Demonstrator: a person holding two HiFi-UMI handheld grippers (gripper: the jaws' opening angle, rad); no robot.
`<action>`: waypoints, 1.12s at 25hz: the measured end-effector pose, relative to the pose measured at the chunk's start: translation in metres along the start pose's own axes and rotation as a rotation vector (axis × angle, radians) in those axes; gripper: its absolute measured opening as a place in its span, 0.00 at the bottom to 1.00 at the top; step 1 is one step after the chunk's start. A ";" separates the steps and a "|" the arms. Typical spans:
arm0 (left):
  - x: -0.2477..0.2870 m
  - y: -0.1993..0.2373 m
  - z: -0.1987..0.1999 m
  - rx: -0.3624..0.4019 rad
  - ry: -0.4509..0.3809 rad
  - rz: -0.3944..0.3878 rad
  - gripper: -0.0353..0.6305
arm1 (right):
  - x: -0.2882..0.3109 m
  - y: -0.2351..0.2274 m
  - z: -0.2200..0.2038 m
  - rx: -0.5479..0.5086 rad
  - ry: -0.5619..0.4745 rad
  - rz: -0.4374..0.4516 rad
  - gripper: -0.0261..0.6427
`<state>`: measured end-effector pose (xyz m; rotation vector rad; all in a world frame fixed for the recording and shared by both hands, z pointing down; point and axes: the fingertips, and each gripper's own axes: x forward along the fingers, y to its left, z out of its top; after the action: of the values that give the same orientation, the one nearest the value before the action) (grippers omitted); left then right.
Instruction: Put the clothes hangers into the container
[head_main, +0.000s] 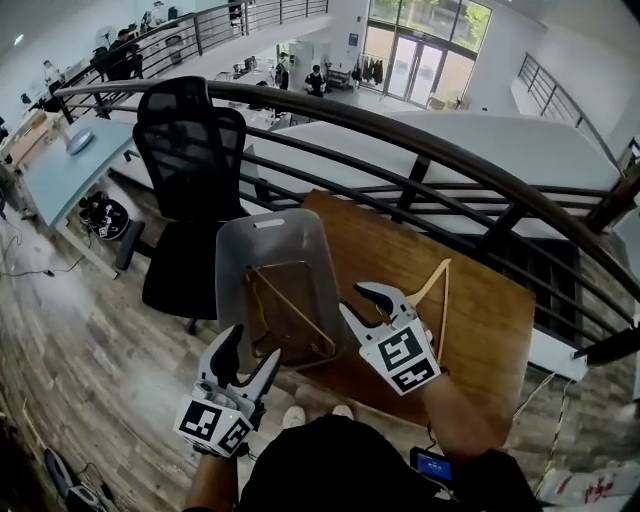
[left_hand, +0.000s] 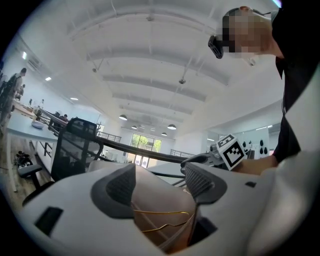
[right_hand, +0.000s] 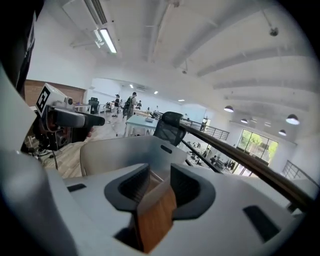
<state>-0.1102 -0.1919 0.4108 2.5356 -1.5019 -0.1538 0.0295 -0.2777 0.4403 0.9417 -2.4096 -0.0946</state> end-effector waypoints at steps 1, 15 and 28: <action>0.005 -0.005 0.000 0.002 0.001 -0.015 0.53 | -0.006 -0.007 -0.005 0.022 -0.002 -0.018 0.23; 0.063 -0.073 -0.003 0.006 0.009 -0.208 0.53 | -0.077 -0.076 -0.166 0.186 0.223 -0.244 0.24; 0.067 -0.109 -0.020 0.029 0.087 -0.229 0.53 | -0.066 -0.048 -0.373 0.381 0.638 -0.158 0.30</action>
<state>0.0188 -0.1976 0.4072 2.6942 -1.1892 -0.0529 0.2903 -0.2235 0.7139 1.1199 -1.7833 0.5446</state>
